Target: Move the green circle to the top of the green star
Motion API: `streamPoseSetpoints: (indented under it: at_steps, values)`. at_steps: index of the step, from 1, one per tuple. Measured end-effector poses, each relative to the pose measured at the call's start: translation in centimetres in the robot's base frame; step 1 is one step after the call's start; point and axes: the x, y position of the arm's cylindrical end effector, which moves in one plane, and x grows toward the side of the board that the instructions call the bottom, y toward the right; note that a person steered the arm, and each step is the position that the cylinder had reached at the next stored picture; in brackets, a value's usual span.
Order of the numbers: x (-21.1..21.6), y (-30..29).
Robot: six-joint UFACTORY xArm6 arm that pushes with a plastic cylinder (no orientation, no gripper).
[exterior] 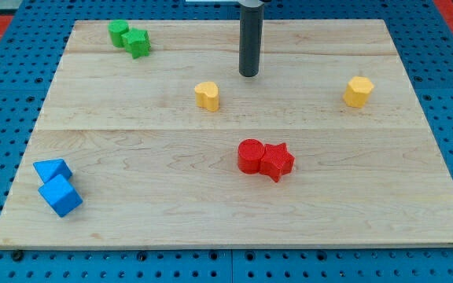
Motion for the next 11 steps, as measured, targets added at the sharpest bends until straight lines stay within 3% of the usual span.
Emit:
streamPoseSetpoints:
  at_steps: [1,3,5,6,7,9,11]
  values:
    - [0.0,-0.2]
    - [0.8,-11.0]
    - [-3.6,-24.4]
    - [-7.7,-25.8]
    - [-9.2,-22.1]
    - [-11.0,-25.9]
    - [-13.3,-22.7]
